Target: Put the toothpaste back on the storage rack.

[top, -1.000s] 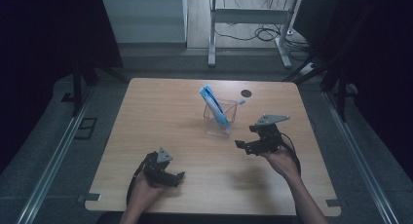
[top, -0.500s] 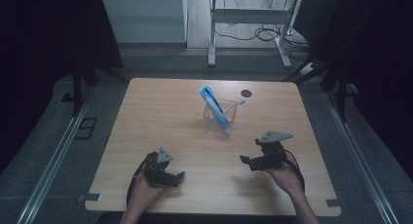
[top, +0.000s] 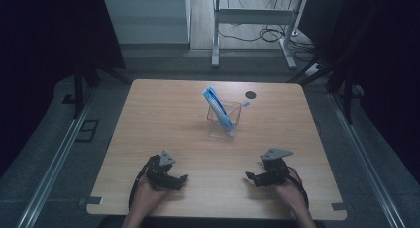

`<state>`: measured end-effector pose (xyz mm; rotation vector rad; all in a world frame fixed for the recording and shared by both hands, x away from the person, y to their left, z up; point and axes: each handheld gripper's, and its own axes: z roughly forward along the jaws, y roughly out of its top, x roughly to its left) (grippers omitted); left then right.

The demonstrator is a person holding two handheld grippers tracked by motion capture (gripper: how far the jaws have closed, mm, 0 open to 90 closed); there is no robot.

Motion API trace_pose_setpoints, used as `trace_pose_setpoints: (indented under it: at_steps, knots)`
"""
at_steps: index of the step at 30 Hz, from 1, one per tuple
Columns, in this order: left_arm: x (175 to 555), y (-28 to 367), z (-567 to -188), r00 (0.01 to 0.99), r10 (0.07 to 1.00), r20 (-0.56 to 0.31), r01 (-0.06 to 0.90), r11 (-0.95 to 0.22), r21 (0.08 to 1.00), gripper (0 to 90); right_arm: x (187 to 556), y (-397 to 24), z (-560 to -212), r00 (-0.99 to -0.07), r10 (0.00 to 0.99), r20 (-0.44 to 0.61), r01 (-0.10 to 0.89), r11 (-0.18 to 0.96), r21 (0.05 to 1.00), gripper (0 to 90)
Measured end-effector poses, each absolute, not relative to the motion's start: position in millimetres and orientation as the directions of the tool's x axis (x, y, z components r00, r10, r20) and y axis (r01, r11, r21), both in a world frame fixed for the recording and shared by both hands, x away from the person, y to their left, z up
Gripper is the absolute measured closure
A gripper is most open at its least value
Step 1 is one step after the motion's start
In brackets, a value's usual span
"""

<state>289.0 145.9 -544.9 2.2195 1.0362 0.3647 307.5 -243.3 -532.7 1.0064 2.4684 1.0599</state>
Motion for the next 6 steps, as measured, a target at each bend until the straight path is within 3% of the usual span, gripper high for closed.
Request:
trace_pose_setpoints:
  at_steps: [6]
  knots:
    - [288.7, 145.6, -544.9, 0.647, 0.762, -0.025, 0.581, -0.472, 0.664, 0.6, 304.9, -241.9, -543.0, -0.726, 0.688, 0.004, 0.483, 0.505, 0.715, 6.8]
